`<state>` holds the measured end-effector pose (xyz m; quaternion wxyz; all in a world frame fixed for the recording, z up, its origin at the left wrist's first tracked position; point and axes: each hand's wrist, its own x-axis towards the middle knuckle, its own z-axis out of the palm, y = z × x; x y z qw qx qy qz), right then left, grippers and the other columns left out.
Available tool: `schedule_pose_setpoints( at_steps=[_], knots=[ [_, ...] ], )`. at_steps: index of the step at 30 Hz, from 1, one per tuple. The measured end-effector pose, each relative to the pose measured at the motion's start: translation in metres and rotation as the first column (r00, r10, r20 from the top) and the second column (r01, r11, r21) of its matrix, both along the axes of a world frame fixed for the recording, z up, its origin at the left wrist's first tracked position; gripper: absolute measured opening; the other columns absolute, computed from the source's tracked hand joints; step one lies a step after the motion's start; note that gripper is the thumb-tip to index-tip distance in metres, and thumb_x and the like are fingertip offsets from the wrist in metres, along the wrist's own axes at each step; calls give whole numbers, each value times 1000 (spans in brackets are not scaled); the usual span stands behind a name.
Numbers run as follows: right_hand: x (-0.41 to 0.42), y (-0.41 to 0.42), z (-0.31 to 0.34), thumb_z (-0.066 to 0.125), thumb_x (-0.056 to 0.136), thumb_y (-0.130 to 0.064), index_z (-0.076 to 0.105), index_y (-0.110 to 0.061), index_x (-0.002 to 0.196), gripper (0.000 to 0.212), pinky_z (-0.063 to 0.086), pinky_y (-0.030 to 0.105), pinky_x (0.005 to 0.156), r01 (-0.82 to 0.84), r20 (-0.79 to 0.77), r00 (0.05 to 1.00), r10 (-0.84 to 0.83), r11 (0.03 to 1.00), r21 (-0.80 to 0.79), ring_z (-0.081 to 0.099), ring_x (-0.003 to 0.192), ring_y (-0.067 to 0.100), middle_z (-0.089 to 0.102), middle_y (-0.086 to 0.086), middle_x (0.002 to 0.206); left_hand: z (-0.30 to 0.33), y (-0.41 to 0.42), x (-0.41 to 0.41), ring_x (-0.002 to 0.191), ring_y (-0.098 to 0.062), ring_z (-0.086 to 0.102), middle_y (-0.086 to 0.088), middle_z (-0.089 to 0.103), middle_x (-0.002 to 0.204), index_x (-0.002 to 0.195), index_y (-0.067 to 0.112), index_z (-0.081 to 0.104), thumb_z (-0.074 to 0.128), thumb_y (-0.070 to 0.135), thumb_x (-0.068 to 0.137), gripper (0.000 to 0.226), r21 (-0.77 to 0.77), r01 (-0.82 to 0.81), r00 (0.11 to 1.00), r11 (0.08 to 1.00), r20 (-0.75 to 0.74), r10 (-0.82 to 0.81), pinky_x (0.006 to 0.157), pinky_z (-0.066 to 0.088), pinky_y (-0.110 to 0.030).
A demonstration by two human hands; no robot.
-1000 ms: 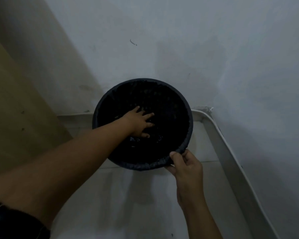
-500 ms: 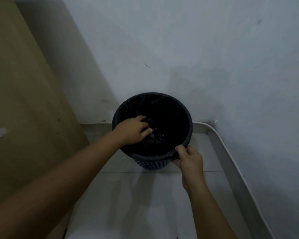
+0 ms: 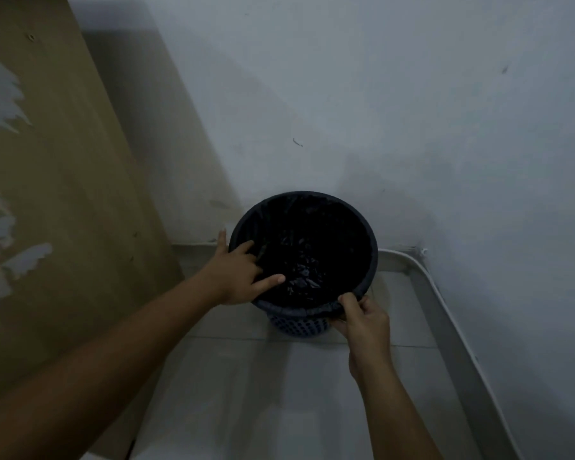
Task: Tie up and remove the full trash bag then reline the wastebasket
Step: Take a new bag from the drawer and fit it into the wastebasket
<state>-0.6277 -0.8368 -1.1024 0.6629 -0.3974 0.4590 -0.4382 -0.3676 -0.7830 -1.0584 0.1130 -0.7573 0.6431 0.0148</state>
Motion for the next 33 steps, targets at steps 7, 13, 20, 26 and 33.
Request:
schedule_pose_setpoints(
  at_steps=[7, 13, 20, 26, 33],
  knots=[
    [-1, -12, 6, 72, 99, -14, 76, -4, 99, 11, 67, 41, 85, -44, 8, 999, 44, 998, 46, 78, 91, 23, 81, 7, 93, -17, 15, 0, 132, -28, 50, -2, 59, 135, 132, 25, 61, 21, 72, 104, 67, -594, -352, 913, 723, -388, 126, 112, 40, -51],
    [10, -30, 14, 74, 98, -14, 72, -2, 108, 15, 64, 50, 95, -106, 32, 994, 103, 984, 146, 75, 101, 33, 75, 20, 112, -18, 26, -24, 101, -27, 73, -7, 66, 120, 125, 15, 53, 43, 61, 105, 52, 215, -810, -41, 545, -949, 313, 86, 59, -41],
    [5, -35, 21, 73, 101, -18, 62, -6, 134, 36, 57, 44, 98, -229, 165, 969, 186, 924, 305, 69, 113, 31, 67, 17, 132, -9, 23, -29, 101, -29, 74, -9, 68, 119, 116, 9, 54, 55, 41, 106, 33, 357, -800, -336, 482, -932, 134, 89, 63, -44],
    [3, -32, 27, 71, 101, -19, 66, -6, 131, 33, 52, 46, 105, -268, 250, 951, 182, 889, 372, 67, 110, 27, 67, 18, 133, -13, 22, -27, 90, -22, 71, -10, 73, 103, 104, 6, 67, 61, 33, 104, 27, 339, -822, -364, 457, -931, 36, 78, 59, -32],
    [5, -33, 35, 71, 101, -16, 60, -4, 134, 37, 51, 53, 111, -248, 267, 954, 135, 856, 453, 63, 115, 33, 66, 21, 121, -16, 17, -24, 95, -21, 73, -10, 76, 104, 99, 3, 69, 61, 23, 105, 22, 332, -827, -397, 455, -916, -53, 87, 58, -35]
  ],
)
